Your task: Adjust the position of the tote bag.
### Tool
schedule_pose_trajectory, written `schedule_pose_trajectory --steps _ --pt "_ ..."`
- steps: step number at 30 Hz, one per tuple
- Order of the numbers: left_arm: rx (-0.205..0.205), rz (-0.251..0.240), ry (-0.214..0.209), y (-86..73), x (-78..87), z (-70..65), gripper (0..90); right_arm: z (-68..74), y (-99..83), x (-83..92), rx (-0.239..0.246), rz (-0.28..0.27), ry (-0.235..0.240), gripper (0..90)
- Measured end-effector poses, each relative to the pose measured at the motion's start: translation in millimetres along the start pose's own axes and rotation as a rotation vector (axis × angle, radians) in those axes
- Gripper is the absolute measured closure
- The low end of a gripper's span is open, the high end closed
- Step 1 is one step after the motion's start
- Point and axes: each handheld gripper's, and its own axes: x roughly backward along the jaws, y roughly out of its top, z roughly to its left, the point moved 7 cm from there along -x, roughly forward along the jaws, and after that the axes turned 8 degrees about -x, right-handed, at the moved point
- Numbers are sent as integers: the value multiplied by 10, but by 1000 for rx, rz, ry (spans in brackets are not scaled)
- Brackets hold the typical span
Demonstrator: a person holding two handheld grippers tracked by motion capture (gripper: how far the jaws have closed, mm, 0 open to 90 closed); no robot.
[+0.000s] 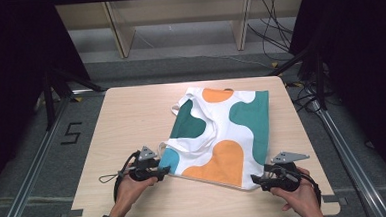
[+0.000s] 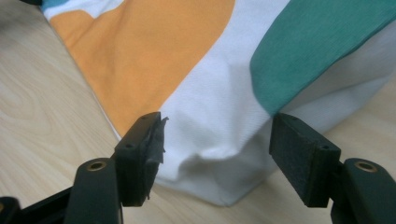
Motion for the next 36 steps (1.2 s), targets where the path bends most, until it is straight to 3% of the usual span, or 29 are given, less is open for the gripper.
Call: schedule_pose_trajectory --steps 1,2,3,4,5,6,9,10,11,14,15,16,17,18,19,23,24,25,26,27,28,30,31,32,33,35,36 --pt "0 0 0 0 0 0 619 -44 9 -13 14 8 2 419" --pt "-28 0 -10 3 19 -41 636 -68 14 -22 22 5 -5 483" --pt "-28 0 -10 3 19 -41 660 -115 23 -33 55 -1 -33 586" --pt "-53 5 -17 -2 26 -112 674 -141 43 -27 101 -15 -57 661" --pt "-53 5 -17 -2 26 -112 686 -173 52 -23 142 -7 -72 708" --pt "-51 5 -34 -12 25 -168 698 -203 62 -14 143 5 -85 755" --pt "-78 -5 -72 -19 24 -374 722 -286 100 -16 151 29 -115 800" --pt "-117 -14 -104 13 19 -553 737 -419 155 -38 207 29 -157 827" --pt "-117 -14 -104 13 19 -553 742 -419 155 -38 207 29 -157 827" --pt "-154 -26 -170 61 -36 -895 751 -653 323 -85 228 10 -218 856" --pt "-164 -27 -185 78 -55 -976 752 -723 382 -106 248 0 -235 858" --pt "-178 -29 -186 100 -83 -1048 754 -769 430 -129 237 -1 -248 859" --pt "-178 -29 -186 100 -83 -1048 755 -769 430 -129 237 -1 -248 859" --pt "-221 -25 -205 144 -135 -1200 756 -872 539 -187 245 -20 -273 862" --pt "-221 -25 -205 144 -135 -1200 757 -872 539 -187 245 -20 -273 862" --pt "-253 -38 -249 235 -273 -1526 766 -1078 738 -295 242 -26 -310 855" --pt "-275 -40 -262 279 -369 -1716 774 -1169 843 -336 216 -50 -317 803" --pt "-296 -33 -261 313 -399 -1789 775 -1202 891 -351 193 -75 -327 743" --pt "-311 -42 -271 359 -440 -1874 775 -1250 937 -342 209 -80 -336 689" --pt "-311 -42 -271 359 -440 -1874 775 -1270 972 -325 215 -96 -349 644" --pt "-326 -53 -294 448 -526 -2019 775 -1265 977 -266 189 -104 -377 616" --pt "-325 -66 -319 538 -617 -2143 775 -1240 1011 -163 183 -150 -370 563" --pt "-344 -58 -323 576 -657 -2174 775 -1214 1020 -83 175 -172 -366 560" --pt "-324 -78 -336 621 -702 -2238 775 -1153 1013 -11 133 -181 -335 545" --pt "-313 -88 -342 660 -741 -2282 775 -1107 1014 46 125 -199 -313 537" --pt "-311 -95 -350 692 -775 -2316 773 -1064 1008 102 137 -207 -297 537" --pt "-298 -108 -368 740 -828 -2357 769 -941 974 159 155 -207 -257 537"
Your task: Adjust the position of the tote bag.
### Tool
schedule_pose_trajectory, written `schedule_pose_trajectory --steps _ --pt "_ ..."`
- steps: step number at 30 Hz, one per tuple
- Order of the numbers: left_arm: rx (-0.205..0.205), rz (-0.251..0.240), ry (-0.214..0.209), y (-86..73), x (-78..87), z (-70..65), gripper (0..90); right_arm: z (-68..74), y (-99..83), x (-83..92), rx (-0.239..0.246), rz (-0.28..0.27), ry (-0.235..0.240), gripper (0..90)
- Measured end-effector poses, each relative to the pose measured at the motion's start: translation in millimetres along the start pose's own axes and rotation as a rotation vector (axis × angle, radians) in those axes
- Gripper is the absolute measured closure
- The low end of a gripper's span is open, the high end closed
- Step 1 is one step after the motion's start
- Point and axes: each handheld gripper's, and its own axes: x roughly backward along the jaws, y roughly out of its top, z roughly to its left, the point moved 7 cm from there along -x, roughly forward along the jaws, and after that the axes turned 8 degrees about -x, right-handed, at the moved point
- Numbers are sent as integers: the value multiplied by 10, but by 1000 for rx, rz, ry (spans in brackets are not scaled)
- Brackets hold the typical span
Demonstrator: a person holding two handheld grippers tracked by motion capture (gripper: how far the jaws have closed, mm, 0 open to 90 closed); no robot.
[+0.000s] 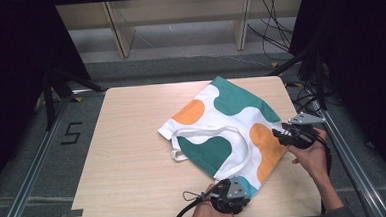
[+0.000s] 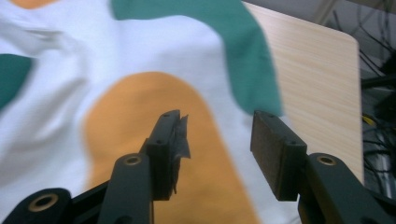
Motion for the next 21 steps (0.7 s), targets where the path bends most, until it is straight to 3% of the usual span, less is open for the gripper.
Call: schedule_pose_trajectory --steps 1,3,5,6,7,8,9,10,12,13,14,15,16,17,18,19,20,21 --pt "0 0 0 0 0 0 757 0 0 0 0 0 0 537" --pt "51 -26 -42 32 -24 -6 735 140 2 77 11 -6 30 536" --pt "67 -50 -74 71 71 7 635 338 -21 141 57 7 91 535" --pt "67 -50 -74 71 71 7 589 402 -32 154 64 14 111 523" --pt "76 -68 -101 116 224 20 534 514 -54 179 66 34 147 501" --pt "76 -68 -101 116 224 20 488 604 -81 192 71 54 174 479" --pt "69 -66 -89 120 317 43 488 604 -81 192 71 54 174 479" --pt "64 -69 -65 114 497 110 428 803 -148 229 83 93 225 448" --pt "55 -69 -51 89 675 193 396 981 -211 247 131 105 268 419" --pt "66 -78 -21 71 760 245 387 1086 -256 274 114 127 285 414" --pt "60 -76 12 35 845 322 373 1150 -283 286 144 133 299 407" --pt "60 -76 12 35 845 322 362 1150 -283 286 144 133 299 407" --pt "73 -63 72 -74 1016 487 355 1307 -377 332 161 172 330 394" --pt "106 -67 110 -136 1095 563 349 1370 -413 342 183 162 328 390" --pt "106 -67 110 -136 1095 563 344 1430 -466 363 195 181 333 386" --pt "117 -61 135 -204 1179 643 338 1468 -509 378 221 193 339 381" --pt "143 -46 195 -349 1338 792 334 1526 -554 387 210 194 344 380" --pt "143 -46 195 -349 1338 792 331 1526 -554 387 210 194 344 380"
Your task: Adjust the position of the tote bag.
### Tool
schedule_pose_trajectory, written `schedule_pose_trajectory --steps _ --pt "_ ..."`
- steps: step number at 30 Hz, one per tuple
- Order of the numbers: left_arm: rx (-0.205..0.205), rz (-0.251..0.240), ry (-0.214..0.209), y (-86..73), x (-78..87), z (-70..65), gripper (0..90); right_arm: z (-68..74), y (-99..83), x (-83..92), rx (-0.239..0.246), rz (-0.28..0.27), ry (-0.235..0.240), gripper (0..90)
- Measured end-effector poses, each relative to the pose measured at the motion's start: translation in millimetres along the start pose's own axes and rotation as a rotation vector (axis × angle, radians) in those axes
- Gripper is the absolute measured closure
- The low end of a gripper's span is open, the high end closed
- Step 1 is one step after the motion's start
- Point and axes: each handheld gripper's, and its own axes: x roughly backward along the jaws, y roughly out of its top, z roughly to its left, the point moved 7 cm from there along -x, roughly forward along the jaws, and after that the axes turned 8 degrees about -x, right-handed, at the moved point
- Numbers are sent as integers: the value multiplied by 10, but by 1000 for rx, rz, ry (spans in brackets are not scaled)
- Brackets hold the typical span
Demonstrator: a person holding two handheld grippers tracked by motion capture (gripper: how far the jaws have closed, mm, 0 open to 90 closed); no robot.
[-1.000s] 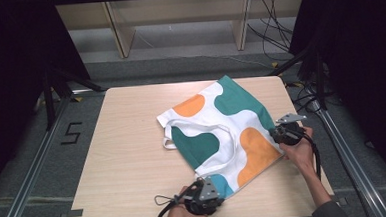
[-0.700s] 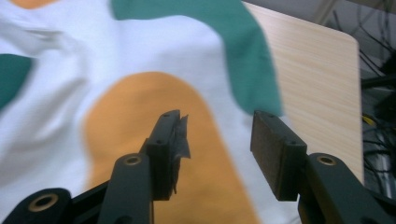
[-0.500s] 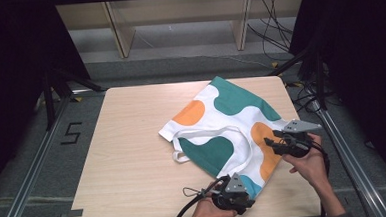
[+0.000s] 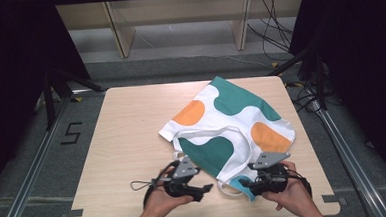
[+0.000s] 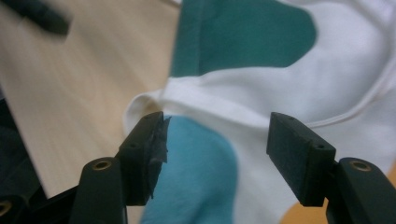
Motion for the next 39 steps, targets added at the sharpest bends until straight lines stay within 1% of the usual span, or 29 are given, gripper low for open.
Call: schedule_pose_trajectory --steps 1,2,3,5,8,9,10,11,12,13,14,15,16,18,20,21,24,26,27,28,29,30,32,34,35,36,37,38,39 --pt "18 10 44 -112 121 166 327 75 -59 -23 17 18 4 381" --pt "18 10 44 -112 121 166 322 75 -59 -23 17 18 4 381" --pt "64 19 79 -225 204 285 317 114 -108 -68 24 38 -13 387" --pt "72 34 109 -327 272 381 314 145 -148 -106 36 73 -17 390" --pt "80 48 123 -414 321 448 307 155 -173 -159 59 91 -29 418" --pt "109 51 137 -477 353 489 303 153 -180 -181 70 90 -46 435" --pt "109 51 137 -477 353 489 300 151 -186 -193 75 92 -61 457" --pt "109 57 147 -523 379 538 298 138 -190 -187 101 110 -59 483" --pt "109 57 147 -523 379 538 297 138 -190 -187 101 110 -59 483" --pt "127 61 150 -544 388 548 297 115 -171 -179 99 81 -82 522" --pt "116 60 160 -566 408 590 296 112 -156 -167 107 69 -69 542" --pt "122 57 164 -576 413 606 295 122 -154 -143 76 68 -67 553" --pt "126 65 169 -589 428 621 294 117 -154 -109 71 82 -64 572" --pt "156 57 174 -602 430 633 293 102 -140 -110 84 58 -71 602" --pt "149 65 179 -622 443 652 291 111 -147 -94 71 69 -86 630" --pt "149 65 179 -622 443 652 289 110 -147 -92 99 75 -91 641" --pt "150 65 178 -641 437 661 286 130 -112 -72 70 54 -114 643" --pt "144 75 173 -651 431 654 284 120 -100 -48 79 66 -103 639" --pt "128 78 172 -652 426 659 284 112 -86 -36 62 61 -109 637" --pt "151 79 172 -651 410 642 284 106 -73 -50 55 41 -110 638" --pt "148 74 168 -645 394 624 283 106 -91 -55 68 78 -106 640" --pt "132 86 163 -651 398 623 283 111 -101 -88 79 65 -119 643" --pt "134 85 168 -655 384 617 282 130 -142 -96 116 107 -125 646" --pt "109 98 166 -673 396 639 281 138 -183 -119 162 129 -152 651" --pt "131 91 168 -676 393 644 280 136 -201 -112 179 143 -171 652" --pt "131 91 168 -676 393 644 279 129 -221 -115 200 152 -187 661" --pt "144 86 193 -692 424 699 278 129 -236 -107 205 163 -198 675" --pt "128 96 203 -710 457 744 278 128 -255 -84 220 160 -218 701" --pt "148 82 213 -717 466 774 278 120 -280 -65 232 164 -231 732"
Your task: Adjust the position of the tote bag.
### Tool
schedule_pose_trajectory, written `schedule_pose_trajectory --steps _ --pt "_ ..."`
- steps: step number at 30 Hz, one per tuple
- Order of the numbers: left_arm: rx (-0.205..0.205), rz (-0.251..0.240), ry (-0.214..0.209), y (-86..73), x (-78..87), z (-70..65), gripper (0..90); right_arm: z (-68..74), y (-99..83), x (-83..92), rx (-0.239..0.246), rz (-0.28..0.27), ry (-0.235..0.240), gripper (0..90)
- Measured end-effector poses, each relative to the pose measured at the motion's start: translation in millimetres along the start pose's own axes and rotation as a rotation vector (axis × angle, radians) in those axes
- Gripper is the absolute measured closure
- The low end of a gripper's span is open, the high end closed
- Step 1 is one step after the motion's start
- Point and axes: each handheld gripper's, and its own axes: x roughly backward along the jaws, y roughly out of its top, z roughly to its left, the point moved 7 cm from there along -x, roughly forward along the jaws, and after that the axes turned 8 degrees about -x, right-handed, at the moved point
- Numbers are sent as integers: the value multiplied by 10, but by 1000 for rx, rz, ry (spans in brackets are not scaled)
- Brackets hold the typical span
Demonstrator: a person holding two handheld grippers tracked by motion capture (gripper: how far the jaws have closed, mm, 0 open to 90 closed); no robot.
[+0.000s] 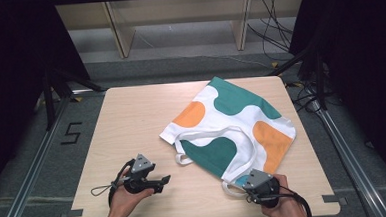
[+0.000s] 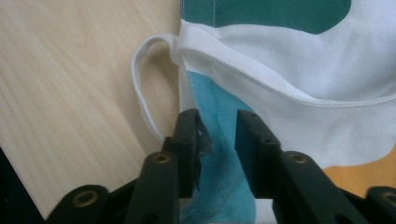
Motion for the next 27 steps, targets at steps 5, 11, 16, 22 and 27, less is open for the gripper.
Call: schedule_pose_trajectory --steps 5,11,16,22,27 --pt "40 -7 58 -31 27 159 277 -102 -140 71 9 -6 -16 883" --pt "12 11 96 -27 16 225 280 -405 -342 233 -152 -43 -30 887" --pt "-48 51 118 45 -191 168 294 -676 -456 333 -202 -97 -61 887" --pt "-101 65 135 152 -407 107 317 -781 -460 385 -213 -127 -80 889" --pt "-91 70 139 212 -545 76 328 -790 -438 398 -225 -136 -83 889"
